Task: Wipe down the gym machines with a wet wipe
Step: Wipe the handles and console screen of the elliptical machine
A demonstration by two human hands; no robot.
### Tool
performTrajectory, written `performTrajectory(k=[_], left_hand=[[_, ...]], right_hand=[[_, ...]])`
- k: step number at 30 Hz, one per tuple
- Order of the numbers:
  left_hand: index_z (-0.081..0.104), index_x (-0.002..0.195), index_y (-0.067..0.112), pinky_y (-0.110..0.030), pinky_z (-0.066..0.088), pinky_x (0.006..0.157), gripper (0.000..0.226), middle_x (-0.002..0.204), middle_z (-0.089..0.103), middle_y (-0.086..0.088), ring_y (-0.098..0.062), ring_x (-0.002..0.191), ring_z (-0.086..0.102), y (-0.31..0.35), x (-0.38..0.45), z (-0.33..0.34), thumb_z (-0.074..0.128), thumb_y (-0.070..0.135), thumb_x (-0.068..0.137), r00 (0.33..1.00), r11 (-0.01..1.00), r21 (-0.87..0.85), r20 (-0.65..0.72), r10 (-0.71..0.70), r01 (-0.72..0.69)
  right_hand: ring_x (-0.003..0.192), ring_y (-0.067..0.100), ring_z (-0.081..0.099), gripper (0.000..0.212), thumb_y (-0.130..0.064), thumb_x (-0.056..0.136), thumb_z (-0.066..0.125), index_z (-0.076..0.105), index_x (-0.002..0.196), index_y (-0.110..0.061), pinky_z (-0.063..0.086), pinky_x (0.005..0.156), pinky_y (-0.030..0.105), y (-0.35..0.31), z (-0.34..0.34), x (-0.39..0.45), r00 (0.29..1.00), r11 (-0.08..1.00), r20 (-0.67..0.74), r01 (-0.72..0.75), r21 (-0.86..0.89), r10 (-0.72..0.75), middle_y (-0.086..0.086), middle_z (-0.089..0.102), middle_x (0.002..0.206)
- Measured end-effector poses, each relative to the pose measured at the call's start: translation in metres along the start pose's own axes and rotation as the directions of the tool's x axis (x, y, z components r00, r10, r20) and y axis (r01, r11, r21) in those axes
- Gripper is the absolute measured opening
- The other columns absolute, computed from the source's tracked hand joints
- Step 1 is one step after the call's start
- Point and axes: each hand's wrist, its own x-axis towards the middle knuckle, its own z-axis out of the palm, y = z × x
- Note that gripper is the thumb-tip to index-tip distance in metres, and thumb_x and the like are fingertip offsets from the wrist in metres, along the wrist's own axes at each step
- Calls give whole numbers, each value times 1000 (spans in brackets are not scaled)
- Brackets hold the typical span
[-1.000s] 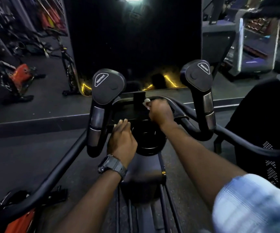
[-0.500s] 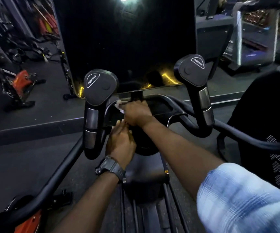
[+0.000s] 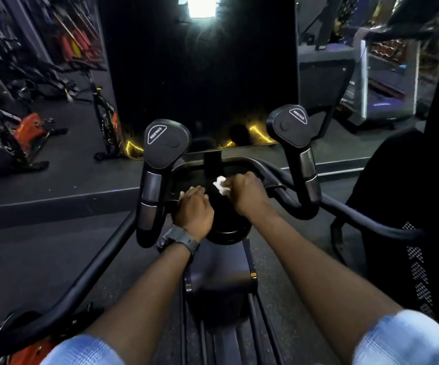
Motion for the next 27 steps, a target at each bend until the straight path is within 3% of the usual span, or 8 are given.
performTrajectory(k=[5,10,12,15,18,20,25,27], left_hand=[[50,136,6,-27,24,110,38,142,49,-12,-26,134,41,26,-23,-17,35,20,104,998,971,-234,-17,-58,53],[50,139,14,-19,39,104,39,134,56,5,-3,121,51,71,-89,-77,39,21,102,912,808,-442,-309,270,-389],[49,141,12,-14,34,106,41,140,51,8,1,128,47,72,-111,-112,43,13,101,822,749,-412,-482,304,-519],[57,133,9,-27,41,107,37,135,59,1,-7,126,53,47,-108,-150,44,12,99,727,762,-349,-649,224,-546],[62,128,13,-39,45,105,33,126,65,3,-6,118,58,21,-91,-161,43,21,102,841,794,-509,-540,7,-333],[65,123,16,-40,47,103,31,119,68,5,-5,113,61,11,-90,-159,42,22,104,903,783,-564,-429,-8,-261],[67,112,32,-38,51,98,29,109,72,10,-7,107,66,-2,-94,-151,41,33,99,935,699,-662,-353,25,-268],[68,115,25,-36,51,96,34,110,73,5,-10,105,67,-7,-94,-150,39,34,100,948,670,-704,-319,-2,-235]], right_hand=[[92,23,68,21,-20,84,59,72,101,-20,55,76,30,-9,-26,-43,993,955,-23,-106,277,117,5,73,97],[92,-5,61,21,-15,91,63,62,107,-29,43,78,8,-68,-98,-92,867,715,-485,269,645,112,-23,65,98],[96,-1,60,26,-11,92,62,63,115,-22,44,82,11,-89,-121,-89,787,718,-616,406,566,40,-15,65,104],[91,13,57,24,-11,91,63,67,115,-12,46,79,17,-112,-132,-68,707,816,-692,482,318,-148,1,64,103],[84,21,52,20,-16,93,59,69,110,-13,51,64,31,-125,-110,-62,695,862,-593,508,3,-408,5,61,101],[80,22,49,21,-18,94,56,70,107,-13,49,60,33,-122,-99,-66,654,807,-525,580,-113,-544,5,61,100],[86,20,50,19,-17,93,59,71,108,-12,49,71,25,-124,-117,-48,686,872,-613,489,-10,-392,6,59,101],[85,21,50,24,-20,96,52,69,109,-10,50,68,30,-131,-100,-61,708,850,-532,524,-47,-465,7,60,100]])
